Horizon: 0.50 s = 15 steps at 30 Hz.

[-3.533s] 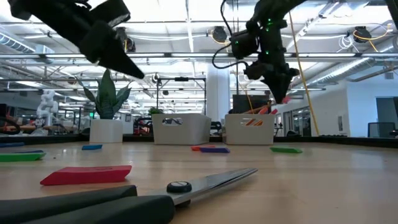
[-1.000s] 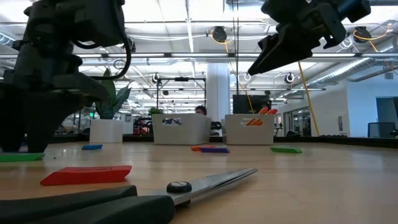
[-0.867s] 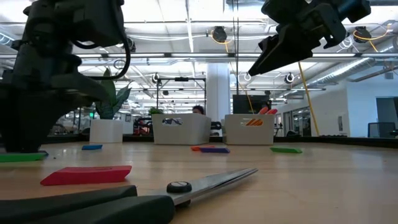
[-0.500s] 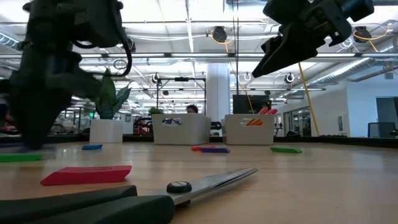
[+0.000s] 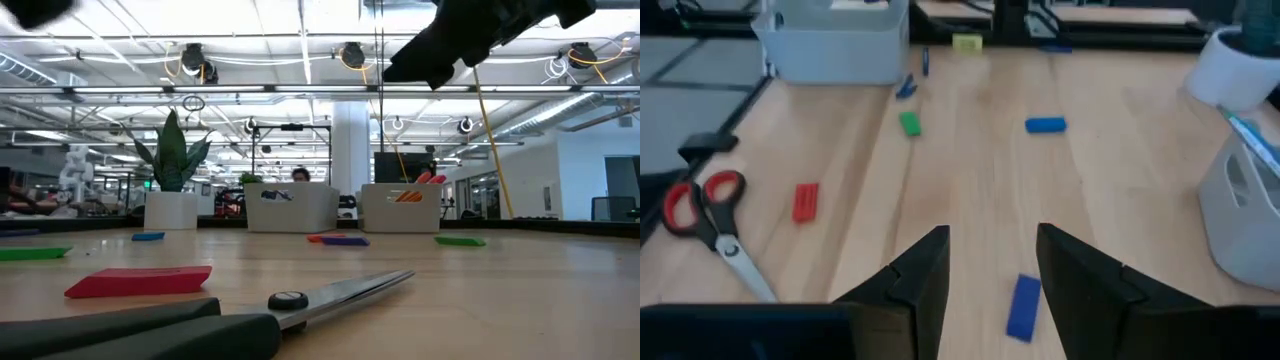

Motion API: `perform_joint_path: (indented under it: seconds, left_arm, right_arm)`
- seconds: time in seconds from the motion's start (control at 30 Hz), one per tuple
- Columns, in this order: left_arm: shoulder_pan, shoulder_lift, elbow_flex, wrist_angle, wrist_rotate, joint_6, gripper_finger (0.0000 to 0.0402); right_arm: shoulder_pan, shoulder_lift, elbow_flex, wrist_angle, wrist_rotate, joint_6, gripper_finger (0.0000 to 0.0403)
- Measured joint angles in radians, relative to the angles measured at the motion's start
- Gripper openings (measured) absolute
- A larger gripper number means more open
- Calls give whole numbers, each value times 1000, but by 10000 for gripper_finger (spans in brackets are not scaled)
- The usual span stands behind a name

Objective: Sort crayons/erasers/pens/pencils in bins
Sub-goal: Put the dark blue eraser into the bottom left bin

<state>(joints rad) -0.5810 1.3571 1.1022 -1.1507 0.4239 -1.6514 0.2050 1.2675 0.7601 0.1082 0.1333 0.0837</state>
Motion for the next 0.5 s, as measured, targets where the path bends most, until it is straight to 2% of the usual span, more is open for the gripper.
perform_joint_path:
  seconds: [0.13,0.23,0.33,0.5]
  left_arm:
    - [-169,7,-17,16,54,-219,49]
    - [-244,24,-53,85,50,-338,50]
    - [-282,38,-95,130,27,-409,59]
    - [-290,52,-160,183,27,-426,87]
  right_arm:
    - [0,0,0,-3,0,-3,146]
    - [4,0,0,-4,0,-24,146]
    - [7,0,0,-4,0,-52,146]
    - [10,0,0,-11,-2,-57,146]
